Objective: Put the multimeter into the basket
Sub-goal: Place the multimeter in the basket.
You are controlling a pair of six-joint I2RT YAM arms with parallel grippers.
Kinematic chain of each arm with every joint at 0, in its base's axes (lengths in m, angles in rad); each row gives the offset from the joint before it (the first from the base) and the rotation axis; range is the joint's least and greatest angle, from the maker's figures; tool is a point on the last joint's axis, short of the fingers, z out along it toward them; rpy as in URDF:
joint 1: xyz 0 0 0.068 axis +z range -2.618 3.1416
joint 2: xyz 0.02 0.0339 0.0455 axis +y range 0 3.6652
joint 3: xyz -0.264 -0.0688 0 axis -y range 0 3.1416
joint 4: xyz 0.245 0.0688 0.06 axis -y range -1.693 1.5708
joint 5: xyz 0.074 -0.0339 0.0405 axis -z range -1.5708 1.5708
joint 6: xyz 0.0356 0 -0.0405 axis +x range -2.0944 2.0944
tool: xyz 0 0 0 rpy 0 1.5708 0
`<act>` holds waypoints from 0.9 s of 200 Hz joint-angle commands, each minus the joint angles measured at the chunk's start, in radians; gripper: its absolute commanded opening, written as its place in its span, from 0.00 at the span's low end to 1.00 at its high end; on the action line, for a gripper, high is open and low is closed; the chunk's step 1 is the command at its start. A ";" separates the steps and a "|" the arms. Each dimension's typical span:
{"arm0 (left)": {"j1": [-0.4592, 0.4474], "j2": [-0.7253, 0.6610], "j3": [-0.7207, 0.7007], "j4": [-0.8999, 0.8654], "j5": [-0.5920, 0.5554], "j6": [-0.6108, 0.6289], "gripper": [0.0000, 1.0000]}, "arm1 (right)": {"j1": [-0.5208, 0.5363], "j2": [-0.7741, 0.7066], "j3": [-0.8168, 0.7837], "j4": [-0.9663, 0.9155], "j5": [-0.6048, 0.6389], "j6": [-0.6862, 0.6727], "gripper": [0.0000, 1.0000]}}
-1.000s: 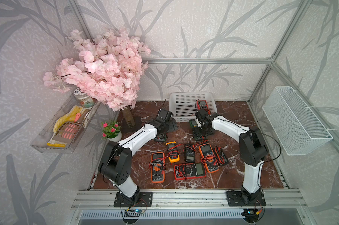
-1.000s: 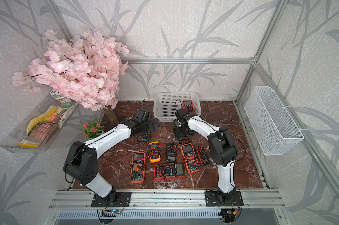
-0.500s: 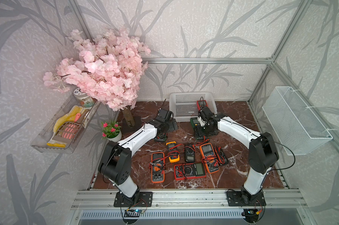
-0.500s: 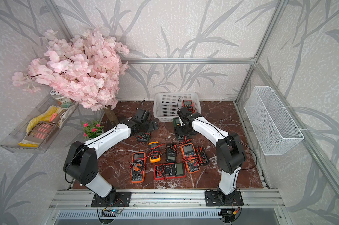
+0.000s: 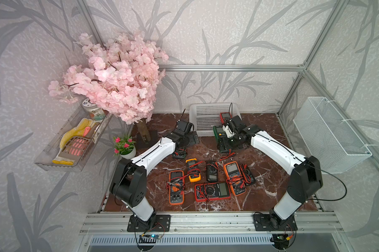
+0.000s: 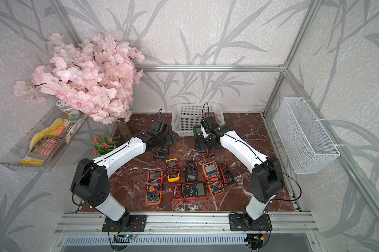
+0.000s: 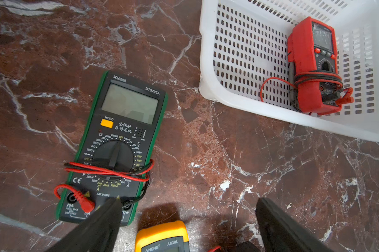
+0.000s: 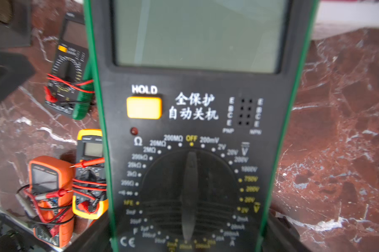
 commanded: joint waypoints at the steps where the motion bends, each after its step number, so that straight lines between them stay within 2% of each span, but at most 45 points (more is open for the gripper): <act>1: 0.004 -0.007 0.035 -0.020 -0.018 -0.013 1.00 | 0.000 -0.069 0.063 0.020 -0.022 0.011 0.52; 107: 0.004 0.002 0.045 -0.026 -0.022 -0.003 1.00 | -0.031 -0.100 0.097 0.083 -0.043 0.055 0.51; 169: 0.005 0.009 0.045 -0.019 -0.014 -0.003 1.00 | -0.060 0.020 0.247 0.145 -0.007 0.054 0.50; 180: 0.006 0.013 0.047 -0.018 -0.012 -0.001 1.00 | -0.067 0.079 0.290 0.163 0.004 0.057 0.50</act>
